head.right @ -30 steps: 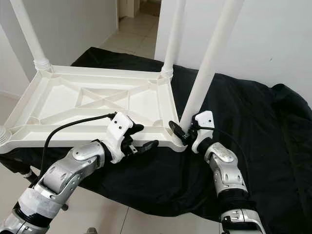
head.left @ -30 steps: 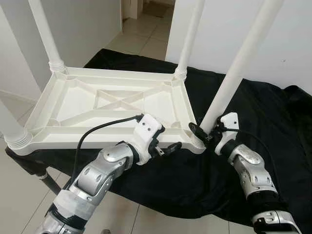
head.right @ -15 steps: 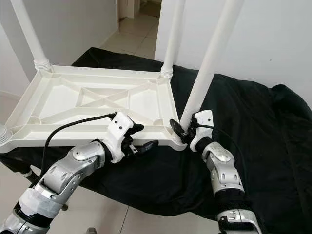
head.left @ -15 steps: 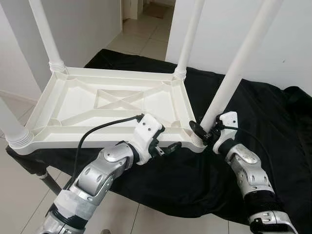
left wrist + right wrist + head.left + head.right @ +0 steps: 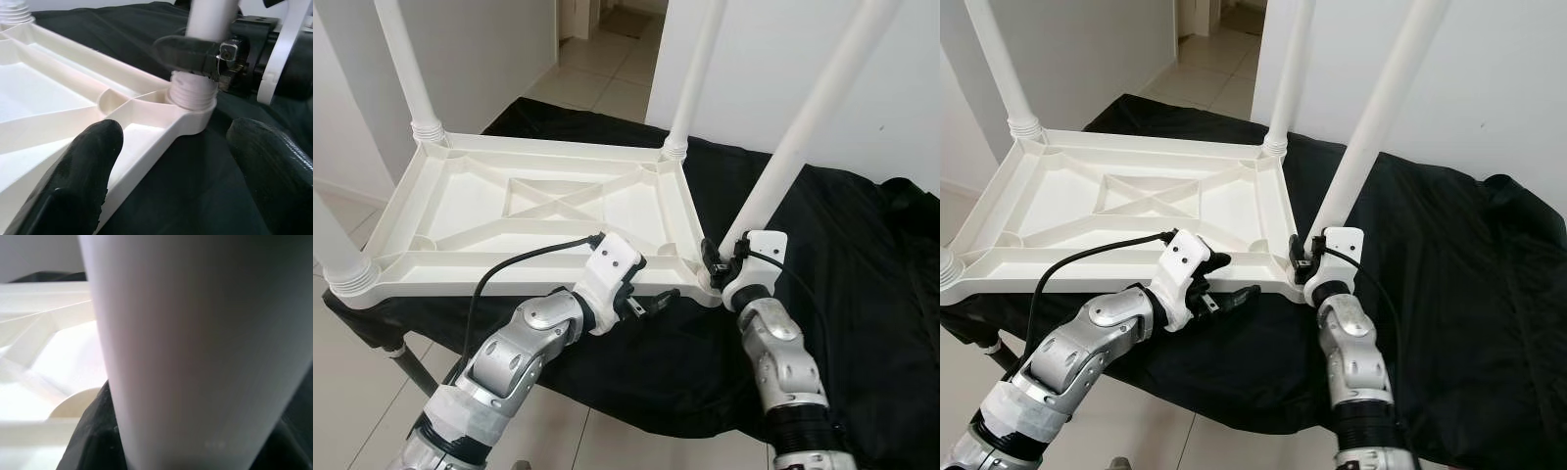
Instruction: Building children table
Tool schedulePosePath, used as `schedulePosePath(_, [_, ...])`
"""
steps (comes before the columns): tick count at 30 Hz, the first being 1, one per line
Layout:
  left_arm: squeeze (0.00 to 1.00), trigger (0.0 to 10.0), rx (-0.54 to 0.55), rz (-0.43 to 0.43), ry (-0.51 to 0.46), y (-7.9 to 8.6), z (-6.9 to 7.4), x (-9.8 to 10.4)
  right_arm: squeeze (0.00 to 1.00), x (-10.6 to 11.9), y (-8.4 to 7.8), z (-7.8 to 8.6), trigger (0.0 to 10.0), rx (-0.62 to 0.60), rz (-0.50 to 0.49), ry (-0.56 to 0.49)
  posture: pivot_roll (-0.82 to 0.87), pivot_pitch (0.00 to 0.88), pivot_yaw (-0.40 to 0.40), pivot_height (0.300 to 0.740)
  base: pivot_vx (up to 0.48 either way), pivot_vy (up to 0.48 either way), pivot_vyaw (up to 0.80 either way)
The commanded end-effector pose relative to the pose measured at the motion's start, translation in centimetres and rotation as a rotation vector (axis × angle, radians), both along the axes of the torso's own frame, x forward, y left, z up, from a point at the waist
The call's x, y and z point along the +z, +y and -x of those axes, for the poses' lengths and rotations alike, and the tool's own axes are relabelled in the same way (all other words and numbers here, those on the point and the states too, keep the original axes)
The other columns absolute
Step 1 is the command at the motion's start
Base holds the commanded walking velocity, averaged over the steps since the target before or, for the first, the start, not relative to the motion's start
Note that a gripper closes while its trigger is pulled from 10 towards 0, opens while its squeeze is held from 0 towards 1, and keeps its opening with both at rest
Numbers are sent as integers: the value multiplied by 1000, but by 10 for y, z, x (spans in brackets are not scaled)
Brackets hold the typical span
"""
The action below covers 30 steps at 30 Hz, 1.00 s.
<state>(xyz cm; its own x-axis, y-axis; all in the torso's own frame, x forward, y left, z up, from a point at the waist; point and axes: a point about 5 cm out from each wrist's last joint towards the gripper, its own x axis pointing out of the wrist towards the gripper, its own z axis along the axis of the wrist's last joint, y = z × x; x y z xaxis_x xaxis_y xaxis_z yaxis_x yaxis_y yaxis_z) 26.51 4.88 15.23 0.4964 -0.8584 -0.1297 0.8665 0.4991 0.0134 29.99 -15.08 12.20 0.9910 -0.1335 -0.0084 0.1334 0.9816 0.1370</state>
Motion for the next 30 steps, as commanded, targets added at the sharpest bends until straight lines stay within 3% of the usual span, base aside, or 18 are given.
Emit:
schedulePosePath(1, [0,10000,-54,-1,-8,-8,6,0,0,-19,-4,8,10000,-112,-33,105,24,0,-115,740,0,0,0])
schedulePosePath(6, [0,10000,-60,2,-6,-9,6,0,0,-12,11,7,10000,-49,-52,81,18,0,-113,740,0,0,0])
schedulePosePath(19, [0,10000,-64,7,-18,-12,5,2,0,-8,6,10,10000,-89,-24,71,21,0,-119,740,0,0,0])
schedulePosePath(20, [0,10000,-63,7,-19,-12,5,2,106,-7,6,9,10000,-87,-27,64,21,0,-120,740,0,0,0])
schedulePosePath(21, [0,10000,-63,7,-19,-12,5,2,106,-7,6,9,10000,-87,-27,64,21,0,-120,740,0,0,0])
schedulePosePath(22, [0,10000,-64,4,-20,-11,6,1,1000,-5,5,9,10000,-79,-30,52,21,0,-122,740,0,0,0])
schedulePosePath(30, [0,10000,-57,1,-23,-10,6,0,1000,-2,2,8,10000,-42,-2,28,23,0,-128,740,0,0,0])
